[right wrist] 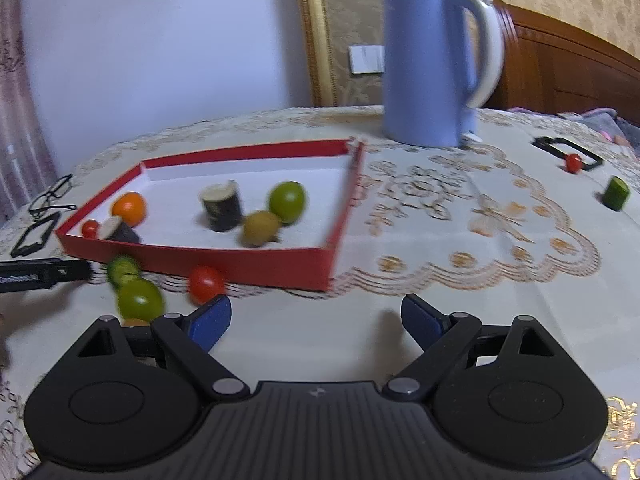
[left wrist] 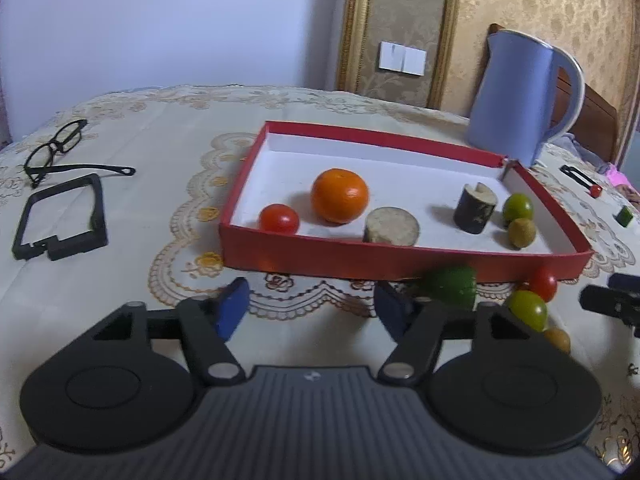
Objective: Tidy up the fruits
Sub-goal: 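Move the right tool to the red tomato and close on it, then carry the red tomato into the red tray and open the right gripper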
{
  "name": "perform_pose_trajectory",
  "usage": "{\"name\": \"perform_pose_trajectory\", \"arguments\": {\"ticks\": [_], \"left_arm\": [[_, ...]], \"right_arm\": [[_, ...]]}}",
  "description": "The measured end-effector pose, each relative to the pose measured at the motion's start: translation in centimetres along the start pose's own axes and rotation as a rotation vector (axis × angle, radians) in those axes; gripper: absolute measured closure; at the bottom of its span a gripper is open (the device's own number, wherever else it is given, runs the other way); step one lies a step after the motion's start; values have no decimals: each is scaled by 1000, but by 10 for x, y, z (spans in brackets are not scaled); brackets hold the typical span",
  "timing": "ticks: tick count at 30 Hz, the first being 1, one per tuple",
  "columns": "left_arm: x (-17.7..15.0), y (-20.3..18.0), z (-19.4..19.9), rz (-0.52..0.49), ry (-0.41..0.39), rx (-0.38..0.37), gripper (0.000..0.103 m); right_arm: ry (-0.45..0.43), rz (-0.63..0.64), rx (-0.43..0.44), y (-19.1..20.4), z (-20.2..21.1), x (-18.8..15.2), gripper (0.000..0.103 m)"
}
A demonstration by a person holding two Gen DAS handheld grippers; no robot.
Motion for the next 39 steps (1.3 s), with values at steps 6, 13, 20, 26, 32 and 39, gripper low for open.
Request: {"name": "perform_pose_trajectory", "arguments": {"ticks": [6,13,20,26,32,39], "left_arm": [[0,-3,-2,-12,13,-10,17],[0,0,-2,12,10,-33,13],[0,0,-3,18,13,-41,6],[0,2,-3,27,16,-37,0],[0,3,-3,32,15,-39,0],[0,3,-3,34,15,-40,0]], "right_arm": [[-5,14,46,29,-6,10,37],[26,23,75,48,-19,10,51],[38,53,72,60,-28,8,60],[17,75,76,62,-27,5,78],[0,64,92,59,-19,4,78],[-48,59,74,51,-1,20,78]]}}
Point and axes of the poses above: each gripper's, at about its wrist camera, not at the fingertips, and z roughly against the way its jaws point, y to its left, x to its top, the point moved 6 cm from there along -z, roughly the way its jaws point, and after that the axes turned 3 degrees about y, right-handed, at the moved point
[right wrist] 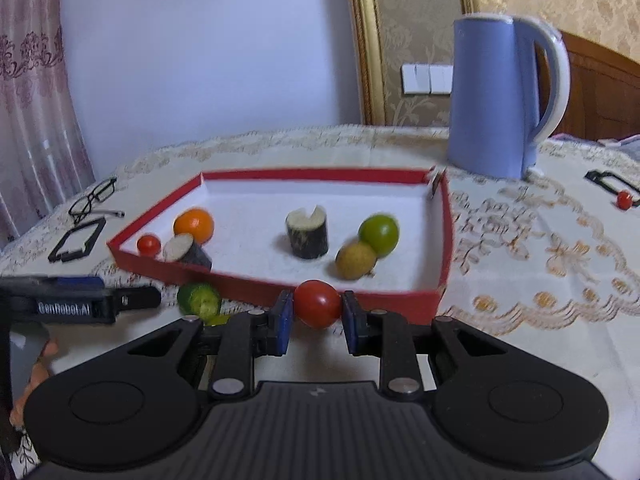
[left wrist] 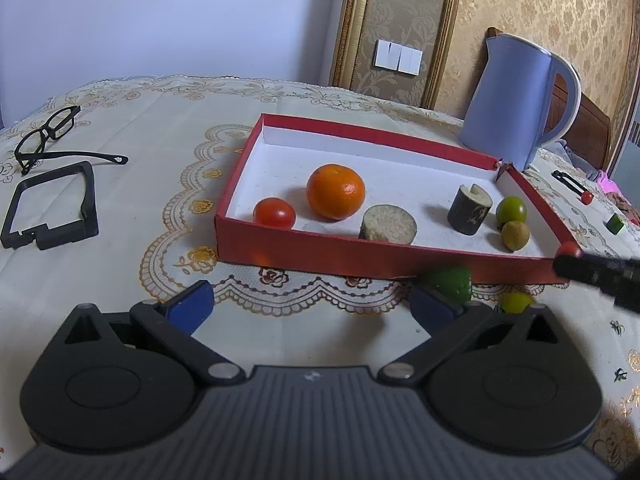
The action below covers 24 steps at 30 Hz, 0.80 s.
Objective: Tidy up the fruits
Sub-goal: 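Carry the red tomato into the red tray and open the right gripper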
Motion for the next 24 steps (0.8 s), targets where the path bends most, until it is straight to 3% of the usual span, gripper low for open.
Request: {"name": "perform_pose_trajectory", "arguments": {"ticks": [7,17,24], "left_arm": [[0,0,0,2,-1,-1,0],[0,0,0,2,0,-1,0],[0,0,0,3,-1,-2,0]], "right_arm": [[-7,37,-61,-7,-12,26,78],[47,164,-98,17,-64,38,78],[85,228,-56,37,-77,36,77]]}}
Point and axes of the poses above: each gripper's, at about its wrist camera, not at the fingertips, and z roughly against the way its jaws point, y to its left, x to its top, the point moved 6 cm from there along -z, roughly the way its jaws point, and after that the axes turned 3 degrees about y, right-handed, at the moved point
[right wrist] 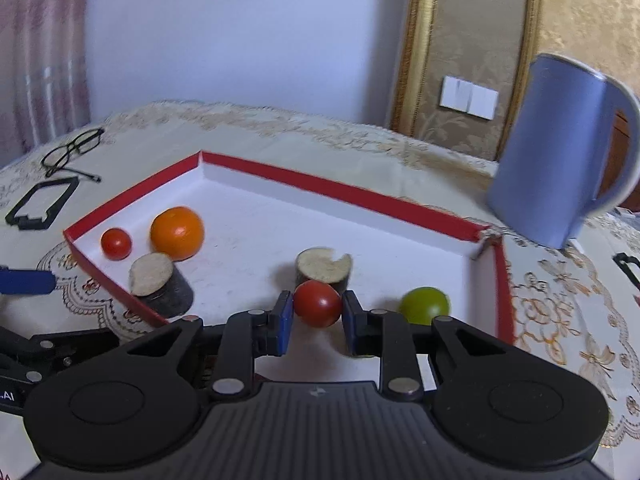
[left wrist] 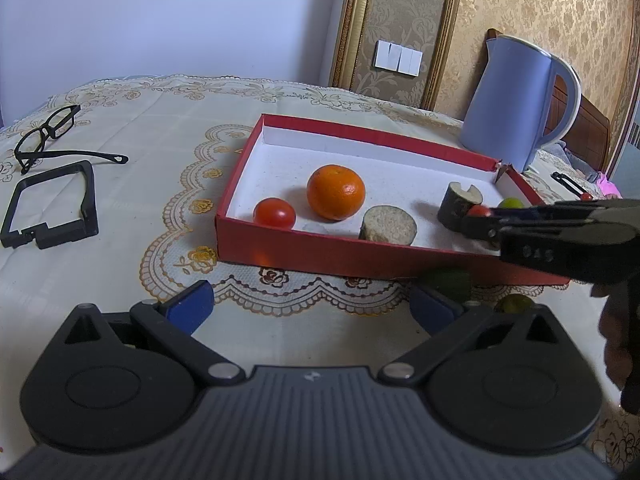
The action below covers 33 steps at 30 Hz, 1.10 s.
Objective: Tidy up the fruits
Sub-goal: 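Carry the red tomato into the red tray and open the right gripper, then withdraw the right tool and move the left tool toward the green pepper chunk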
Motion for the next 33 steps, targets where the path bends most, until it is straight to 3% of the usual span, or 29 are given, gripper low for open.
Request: {"name": "perform_pose_trajectory", "arguments": {"ticks": [4,7,11,16,24,29,33], "left_arm": [[0,0,0,1,0,-1,0],[0,0,0,1,0,0,0],[0,0,0,0,0,0,0],[0,0,0,-2,1,2,0],[-1,0,2,1,-6,19,0],[-4,-3,11,6,-14,13,0],[-3,-13,23,30,-30,-38,0]], "right_arm": [[22,-13,17,1,-6,-2,75],[14,-36,24,-5,3,-3,68],[-37,-83,-11,-23,32,-14,40],[-85,-175,-83,-62,68,-42,39],[-3,-324,-157,-112,69,-89,39],[6,-332,-149,-115,67,-93,35],[26,-292,-160,-107,65,-92,29]]}}
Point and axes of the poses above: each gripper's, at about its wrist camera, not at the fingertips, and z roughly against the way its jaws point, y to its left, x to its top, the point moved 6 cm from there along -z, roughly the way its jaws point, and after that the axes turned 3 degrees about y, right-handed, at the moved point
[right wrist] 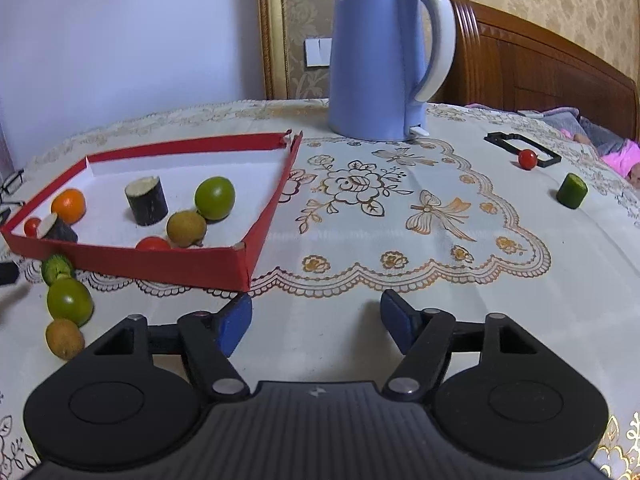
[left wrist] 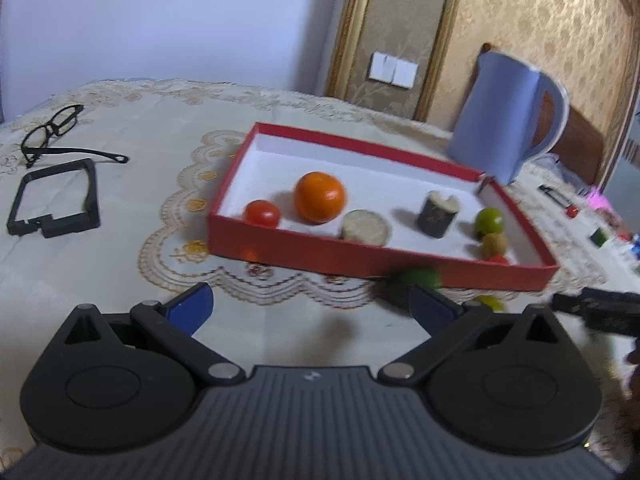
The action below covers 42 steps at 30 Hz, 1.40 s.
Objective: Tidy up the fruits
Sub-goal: 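Withdraw the right tool and move the left tool toward the green pepper chunk, then grasp the green pepper chunk with the left gripper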
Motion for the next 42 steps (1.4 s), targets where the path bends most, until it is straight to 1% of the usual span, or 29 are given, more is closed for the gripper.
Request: {"name": "perform_pose_trajectory", "arguments": {"ticks": [1,3,5,7,8,12,14,17,19,20,21,23,24,25,26,28,30,31,32,33,36,42], "left_arm": [[2,-5,3,-10,-4,-9,0],[5,-14,6,-17,-9,-37,0],[9,-25,7,-14,-9,-79,0],[13,-34,2,-14,14,-115,0],[14,-38,-2,-10,25,-122,0],[16,-47,-17,-25,55,-107,0],[14,-49,-21,-23,70,-121,0],[13,-48,-27,-37,67,-101,0],[12,-46,-34,-34,75,-89,3],[11,-44,-37,-29,86,-80,8],[10,-43,-42,-34,98,-74,10],[9,-45,-42,-66,84,-46,14],[8,-46,-42,-84,79,-35,20],[6,-48,-41,-100,80,-35,24],[6,-49,-40,-110,75,-24,32],[5,-50,-38,-120,74,-14,38],[4,-51,-37,-119,74,-25,52],[4,-54,-35,-127,75,-34,57],[4,-57,-34,-137,76,-44,67],[4,-60,-33,-149,76,-44,70],[1,-69,-30,-209,63,-6,70],[-1,-70,-25,-231,53,5,71]], "right_arm": [[5,11,-3,1,0,-1,29],[8,16,4,1,-1,-1,25],[9,18,5,2,-1,-1,25],[9,18,5,2,-1,-1,25],[9,18,5,2,-1,-1,25],[9,18,5,2,-1,-1,24],[10,19,6,2,-1,-1,24],[10,19,6,2,-2,-1,24],[10,18,6,2,-2,-1,24],[10,18,6,3,-2,-2,24],[10,18,6,2,-2,-1,24],[10,18,6,2,-2,-2,23],[10,18,6,2,-2,-2,23],[10,18,5,2,-2,-2,23],[10,18,6,2,-2,-2,23],[10,18,5,3,-2,-2,23],[10,18,6,2,-2,-2,23],[10,18,6,2,-2,-2,23],[10,18,6,2,-2,-2,23],[10,18,6,2,-2,-2,23],[11,19,6,2,-2,-2,23],[11,19,6,2,-2,-2,23]]}}
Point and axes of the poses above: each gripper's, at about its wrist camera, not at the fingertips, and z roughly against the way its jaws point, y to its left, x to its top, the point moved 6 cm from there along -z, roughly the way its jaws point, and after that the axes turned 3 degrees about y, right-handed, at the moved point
